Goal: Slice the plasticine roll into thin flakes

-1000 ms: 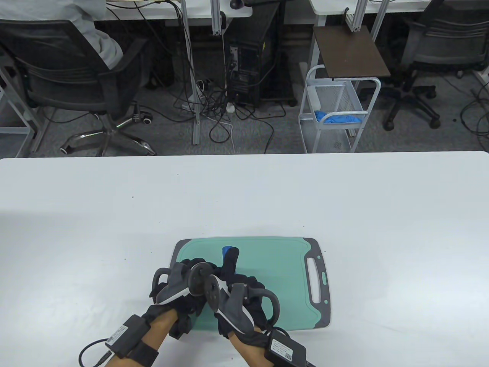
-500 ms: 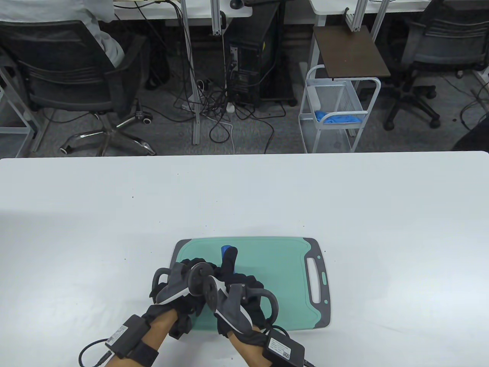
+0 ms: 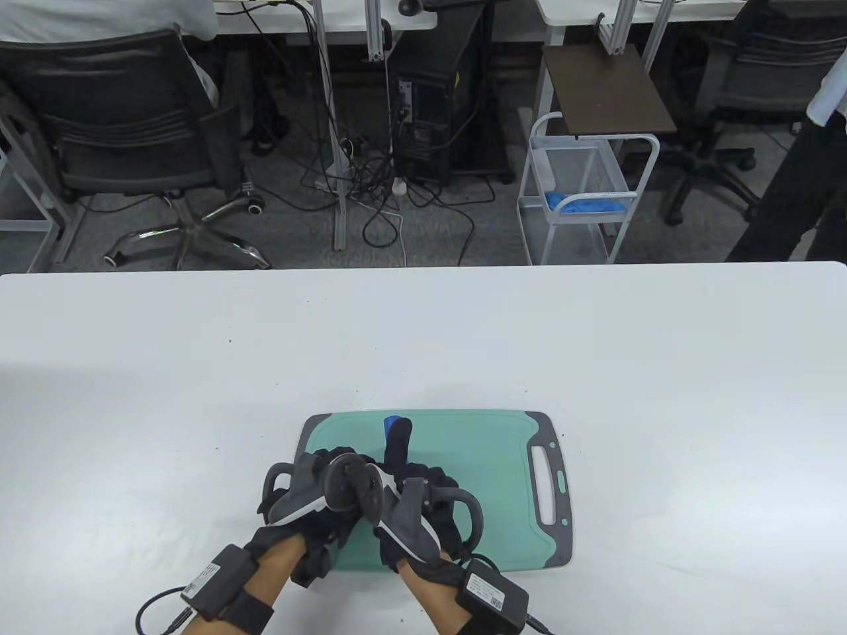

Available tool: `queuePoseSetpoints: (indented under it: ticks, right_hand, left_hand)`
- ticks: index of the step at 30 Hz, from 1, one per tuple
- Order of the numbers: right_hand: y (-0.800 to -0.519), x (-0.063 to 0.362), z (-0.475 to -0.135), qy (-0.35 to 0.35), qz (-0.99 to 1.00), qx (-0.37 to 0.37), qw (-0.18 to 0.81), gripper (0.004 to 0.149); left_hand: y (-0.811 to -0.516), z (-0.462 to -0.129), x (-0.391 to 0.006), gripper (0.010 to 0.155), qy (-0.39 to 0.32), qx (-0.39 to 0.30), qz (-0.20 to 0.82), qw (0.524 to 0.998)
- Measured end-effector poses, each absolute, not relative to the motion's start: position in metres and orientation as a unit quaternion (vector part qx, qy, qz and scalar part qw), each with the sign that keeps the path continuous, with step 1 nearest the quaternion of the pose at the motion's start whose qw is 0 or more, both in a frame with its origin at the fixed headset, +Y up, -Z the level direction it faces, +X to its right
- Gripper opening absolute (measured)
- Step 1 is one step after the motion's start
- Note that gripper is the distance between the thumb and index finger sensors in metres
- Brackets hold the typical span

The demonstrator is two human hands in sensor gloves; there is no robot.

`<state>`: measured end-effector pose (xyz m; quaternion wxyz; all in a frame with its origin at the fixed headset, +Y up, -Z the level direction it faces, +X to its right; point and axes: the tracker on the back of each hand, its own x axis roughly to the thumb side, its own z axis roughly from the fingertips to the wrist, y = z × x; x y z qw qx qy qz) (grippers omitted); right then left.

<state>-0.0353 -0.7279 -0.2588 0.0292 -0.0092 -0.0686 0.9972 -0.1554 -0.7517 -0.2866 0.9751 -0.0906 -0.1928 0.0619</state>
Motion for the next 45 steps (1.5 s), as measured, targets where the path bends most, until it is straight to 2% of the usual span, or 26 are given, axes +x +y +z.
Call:
queuePoseSetpoints:
  ticks: [8, 18, 30, 45]
  right_hand:
    - [-0.72, -0.036, -0.249, -0.048, 0.999, -0.001, 0.022, 0.083]
    - [-0.711, -0.028, -0.238, -0.045, 0.998, -0.001, 0.048, 0.082]
    - [-0.69, -0.026, -0.226, -0.061, 0.996, 0.006, 0.072, 0.082]
    - [-0.699, -0.033, -0.227, -0.032, 0.998, 0.014, 0.058, 0.082]
  left_hand:
    - [-0.751, -0.288, -0.157, 0.053, -0.188, -0.088, 0.055, 0.977]
    - [-0.749, -0.288, -0.16, 0.062, -0.18, -0.07, 0.06, 0.979]
    - [-0.749, -0.29, -0.165, 0.058, -0.168, -0.07, 0.06, 0.981]
    - [-0.749, -0.292, -0.167, 0.052, -0.165, -0.07, 0.068, 0.982]
